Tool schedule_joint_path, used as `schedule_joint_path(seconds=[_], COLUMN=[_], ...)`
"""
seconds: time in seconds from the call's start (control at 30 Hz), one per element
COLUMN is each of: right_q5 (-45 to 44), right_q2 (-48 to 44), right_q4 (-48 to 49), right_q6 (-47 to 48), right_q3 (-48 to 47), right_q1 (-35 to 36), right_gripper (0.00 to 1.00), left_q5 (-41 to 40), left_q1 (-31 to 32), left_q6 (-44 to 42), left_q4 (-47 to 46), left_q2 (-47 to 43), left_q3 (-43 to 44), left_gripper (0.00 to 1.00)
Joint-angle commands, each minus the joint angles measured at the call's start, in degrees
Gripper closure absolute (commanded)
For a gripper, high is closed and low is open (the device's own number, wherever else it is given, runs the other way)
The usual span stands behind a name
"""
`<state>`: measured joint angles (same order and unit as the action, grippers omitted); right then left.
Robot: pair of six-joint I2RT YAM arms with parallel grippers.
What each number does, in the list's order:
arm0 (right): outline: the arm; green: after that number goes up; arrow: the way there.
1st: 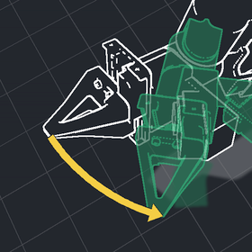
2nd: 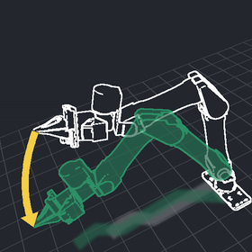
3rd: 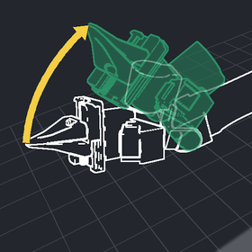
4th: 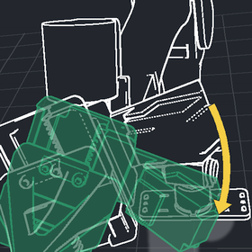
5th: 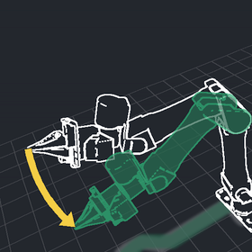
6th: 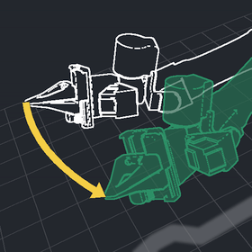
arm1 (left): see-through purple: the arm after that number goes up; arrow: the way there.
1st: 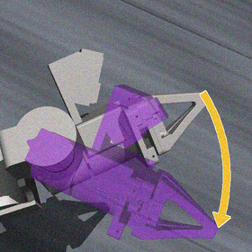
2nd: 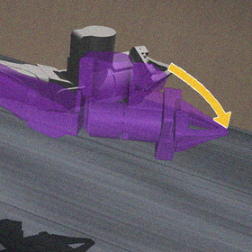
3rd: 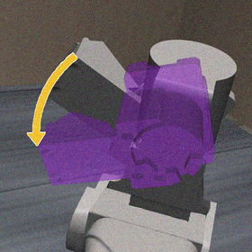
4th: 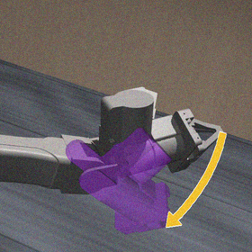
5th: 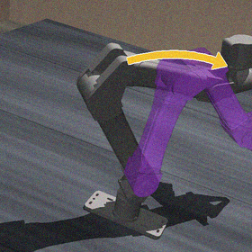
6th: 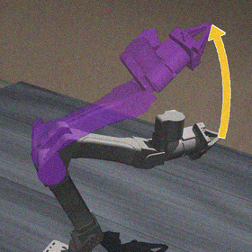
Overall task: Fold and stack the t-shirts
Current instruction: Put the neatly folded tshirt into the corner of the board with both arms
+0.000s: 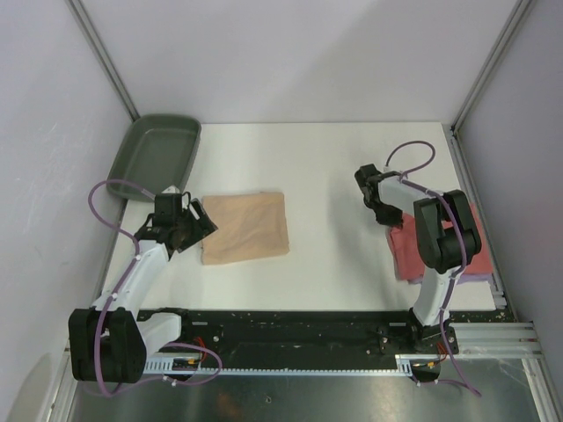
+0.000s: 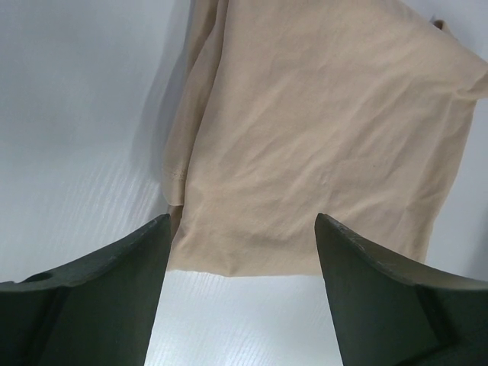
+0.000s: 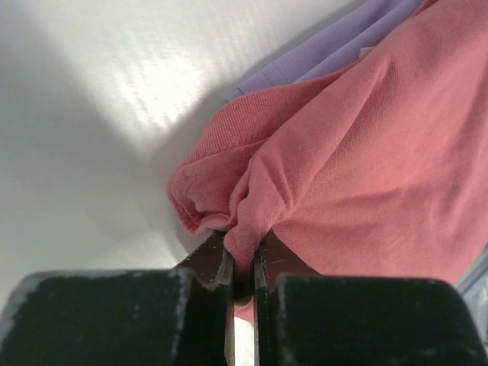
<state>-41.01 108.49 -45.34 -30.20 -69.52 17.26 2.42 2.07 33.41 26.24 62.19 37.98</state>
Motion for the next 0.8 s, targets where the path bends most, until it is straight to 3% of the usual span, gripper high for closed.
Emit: schedule_joint_path(seconds=[0.0, 0.23, 0.53, 0.6, 0.7, 0.77], right_q5=[8.02, 13.69, 21.52, 23.31, 24.46, 25.74], right_q2=[-2.84, 0.96, 13.79, 15.99, 15.08, 12.29], right_q4=[2.37, 3.14, 3.91, 3.61, 5.41, 7.5], right_q6=[-4.03, -8.47, -13.15, -12.83, -10.57, -8.45], right_q3=[-4.79, -12.67, -29.58, -32.62, -33.59, -32.79], right_q1=[2.62, 5.97, 6.6, 6.77, 7.71, 8.45], right_gripper=[1.0, 1.0, 0.98, 0.85, 0.55, 0.43], left_q5=[1.03, 0.95, 1.3, 1.63, 2.11, 1.64], left_q1=[-0.4, -0.4, -0.4, -0.4, -0.4, -0.4], left_q6=[-1.07, -0.93, -0.52, -0.25, 0.7, 1.68], left_q4=[-1.18, -1.15, -1.34, -1.31, -1.28, -1.17], left_q2=[-1.02, -0.71, -0.09, -0.17, -0.73, -1.32], left_q3=[1.04, 0.81, 0.55, 0.31, -0.44, -1.02], left_gripper=[0.2, 0.2, 0.2, 0.2, 0.2, 0.2])
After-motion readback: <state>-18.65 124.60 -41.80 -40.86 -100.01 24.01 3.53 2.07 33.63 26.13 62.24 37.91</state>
